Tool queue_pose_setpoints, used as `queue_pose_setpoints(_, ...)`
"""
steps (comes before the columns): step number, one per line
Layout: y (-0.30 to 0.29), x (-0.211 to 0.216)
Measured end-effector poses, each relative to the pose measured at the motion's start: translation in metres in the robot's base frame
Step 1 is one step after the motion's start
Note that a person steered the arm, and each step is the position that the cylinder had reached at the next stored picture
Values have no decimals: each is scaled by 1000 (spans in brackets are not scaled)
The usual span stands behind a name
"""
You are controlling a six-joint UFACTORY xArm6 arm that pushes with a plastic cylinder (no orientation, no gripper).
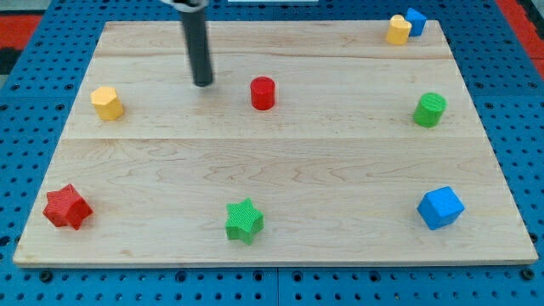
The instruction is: Move the yellow hexagon towards the red circle
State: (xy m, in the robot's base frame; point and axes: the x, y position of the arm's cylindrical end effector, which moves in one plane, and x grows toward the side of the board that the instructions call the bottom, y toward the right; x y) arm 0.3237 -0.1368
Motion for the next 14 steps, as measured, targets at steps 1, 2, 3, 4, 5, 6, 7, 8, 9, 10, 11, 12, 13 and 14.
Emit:
queue_pose_setpoints(1,-93,-2)
queue_pose_setpoints(2,-147,13)
queue_pose_setpoints(3,-150,54)
queue_pose_setpoints(4,-150,99)
queue_pose_setpoints(5,-165,81)
queue_pose_setpoints(6,-168,68)
queue_pose_setpoints(7,-135,56)
queue_pose_setpoints(8,-113,55)
queue_pose_setpoints(9,-76,55)
queue_pose_setpoints(10,-34,55)
queue_pose_setpoints(11,3,55)
queue_pose_setpoints(12,36,55)
queue_pose_setpoints(13,41,57)
queue_pose_setpoints(14,26,97)
